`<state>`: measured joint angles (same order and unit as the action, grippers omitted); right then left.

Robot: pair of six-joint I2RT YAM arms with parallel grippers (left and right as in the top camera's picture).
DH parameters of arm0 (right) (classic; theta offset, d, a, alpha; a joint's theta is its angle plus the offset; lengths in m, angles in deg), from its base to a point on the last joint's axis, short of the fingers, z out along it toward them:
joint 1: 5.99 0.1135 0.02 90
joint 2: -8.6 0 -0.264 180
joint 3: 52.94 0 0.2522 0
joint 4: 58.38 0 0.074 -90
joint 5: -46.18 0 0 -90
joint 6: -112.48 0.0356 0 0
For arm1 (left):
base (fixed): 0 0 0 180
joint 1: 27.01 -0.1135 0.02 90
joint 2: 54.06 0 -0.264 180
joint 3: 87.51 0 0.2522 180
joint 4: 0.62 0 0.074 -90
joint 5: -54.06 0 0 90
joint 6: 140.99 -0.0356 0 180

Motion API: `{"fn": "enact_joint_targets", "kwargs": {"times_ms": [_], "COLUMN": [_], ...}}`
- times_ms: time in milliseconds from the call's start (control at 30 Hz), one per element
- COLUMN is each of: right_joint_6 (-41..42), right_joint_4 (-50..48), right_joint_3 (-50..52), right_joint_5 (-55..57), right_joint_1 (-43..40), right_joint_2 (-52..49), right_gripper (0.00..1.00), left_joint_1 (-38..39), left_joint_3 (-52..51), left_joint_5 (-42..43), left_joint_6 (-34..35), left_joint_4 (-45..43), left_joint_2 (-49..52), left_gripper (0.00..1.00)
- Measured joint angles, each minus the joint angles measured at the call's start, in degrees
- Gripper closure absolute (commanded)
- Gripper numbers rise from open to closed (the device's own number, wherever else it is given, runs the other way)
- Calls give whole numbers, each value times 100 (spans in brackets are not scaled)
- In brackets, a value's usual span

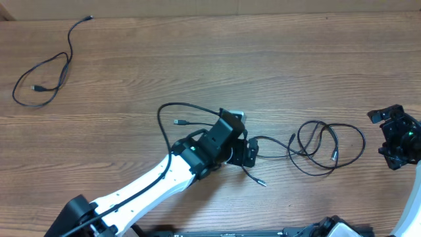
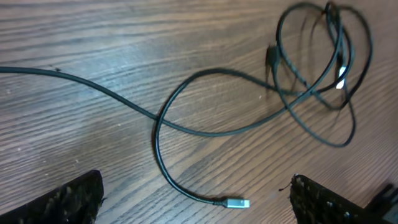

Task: Untangle cables
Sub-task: 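Lower the left gripper onto the looped cable and grasp a strand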

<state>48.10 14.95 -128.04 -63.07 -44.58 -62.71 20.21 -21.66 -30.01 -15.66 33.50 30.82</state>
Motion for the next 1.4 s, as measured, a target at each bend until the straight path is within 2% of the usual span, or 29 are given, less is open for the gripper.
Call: {"fn": "enact_joint_targets", "kwargs": {"times_ms": [633,700,767,1100,1400], "right_joint_6": [2,0,-2,0,0], "right_joint_4": [2,7,2,0,0], "right_joint_3": [0,0,0,0,0], "right_joint_5": [-4,0,-2,0,-2], "right_joint_1": [0,0,0,0,0], "right_joint_2": [-2,-2,-2,-2,0], "right_gripper": [0,0,1,1,0], "left_joint_1": [4,7,7,7,7], "left_joint_3": [0,0,0,0,0], "left_joint_5": [0,0,0,0,81], "left_joint_6": [-195,-284,-503,-2358,-3305], "left_joint_4": [20,-125,-229,-857,-1427], "left_joint_2": [83,83,83,299,857], "left_gripper": [0,10,15,18,19]}}
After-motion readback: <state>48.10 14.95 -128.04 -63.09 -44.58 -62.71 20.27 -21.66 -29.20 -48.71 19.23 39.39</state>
